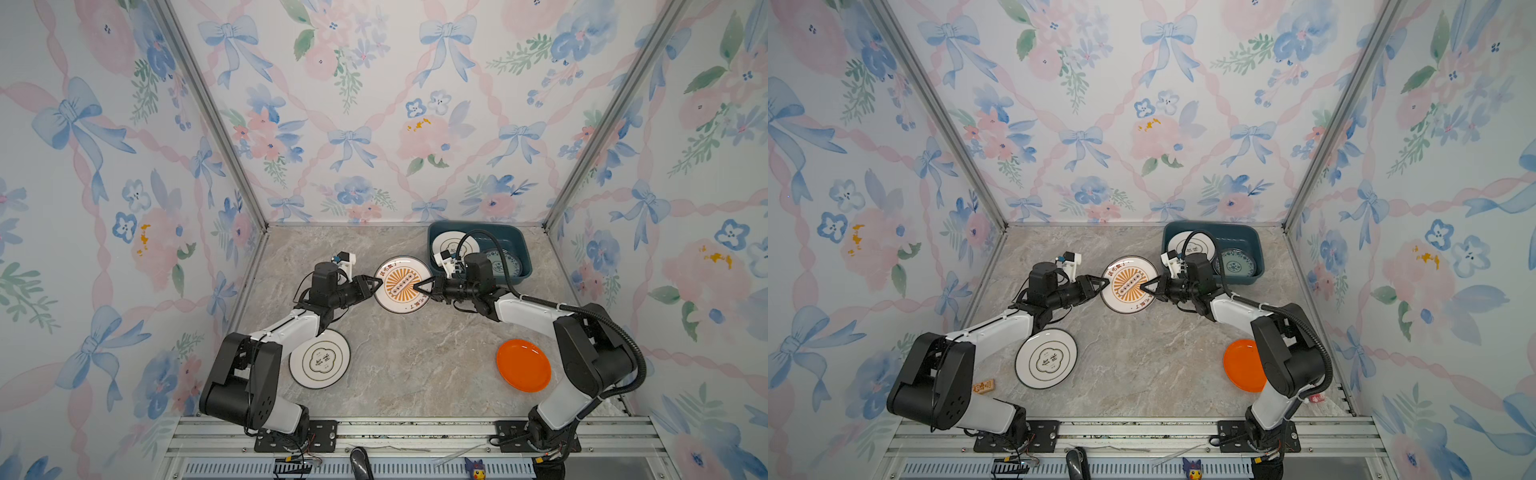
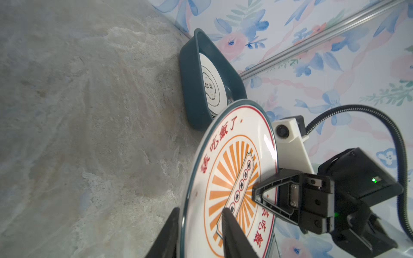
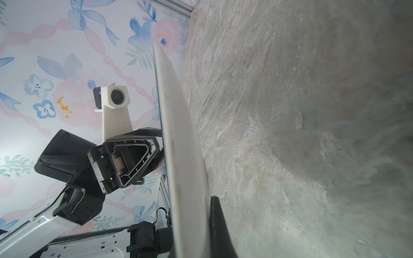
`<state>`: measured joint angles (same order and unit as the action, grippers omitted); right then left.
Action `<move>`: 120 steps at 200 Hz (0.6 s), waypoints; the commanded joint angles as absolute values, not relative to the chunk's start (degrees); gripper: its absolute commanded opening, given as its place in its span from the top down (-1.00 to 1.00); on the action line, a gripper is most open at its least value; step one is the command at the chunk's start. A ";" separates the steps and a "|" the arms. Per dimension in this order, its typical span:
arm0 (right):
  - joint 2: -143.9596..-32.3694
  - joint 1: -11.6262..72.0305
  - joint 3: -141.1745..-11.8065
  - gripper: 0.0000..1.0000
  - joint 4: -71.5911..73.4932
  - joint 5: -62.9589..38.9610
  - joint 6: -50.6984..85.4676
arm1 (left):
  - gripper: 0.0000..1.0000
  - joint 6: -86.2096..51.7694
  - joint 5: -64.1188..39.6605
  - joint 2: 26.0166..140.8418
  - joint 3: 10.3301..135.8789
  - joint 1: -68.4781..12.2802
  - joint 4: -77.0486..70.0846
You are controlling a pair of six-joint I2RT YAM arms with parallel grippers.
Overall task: Place the plates into the plastic bin on the countertop
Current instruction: Place the plate in the plastic bin.
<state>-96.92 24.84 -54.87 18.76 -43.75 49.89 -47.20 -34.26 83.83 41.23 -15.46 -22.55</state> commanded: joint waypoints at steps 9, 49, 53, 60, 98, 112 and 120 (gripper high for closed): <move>-92.71 20.47 -61.92 1.00 3.99 -40.62 41.64 | -0.17 -44.13 -34.67 81.27 43.51 -15.95 -21.19; -92.93 12.41 -70.45 1.00 -8.06 -36.74 37.36 | -0.91 -39.48 -30.93 78.73 43.33 -15.91 -14.96; -93.19 11.61 -71.49 1.00 -9.22 -36.16 36.94 | -0.94 -38.93 -30.37 78.45 43.33 -15.91 -14.01; -93.76 10.12 -73.06 1.00 -10.95 -35.34 36.29 | -0.96 -38.07 -29.27 77.85 43.24 -15.91 -12.59; -100.19 2.93 -81.28 1.00 -14.79 -33.19 36.19 | -0.96 -34.74 -26.28 75.64 43.52 -15.14 -6.07; -102.66 1.16 -83.77 1.00 -15.47 -32.66 36.37 | -0.96 -34.46 -26.36 74.86 42.88 -14.43 -5.55; -103.82 0.52 -84.72 1.00 -15.47 -32.21 36.69 | -0.96 -34.40 -26.53 74.39 42.55 -13.81 -5.54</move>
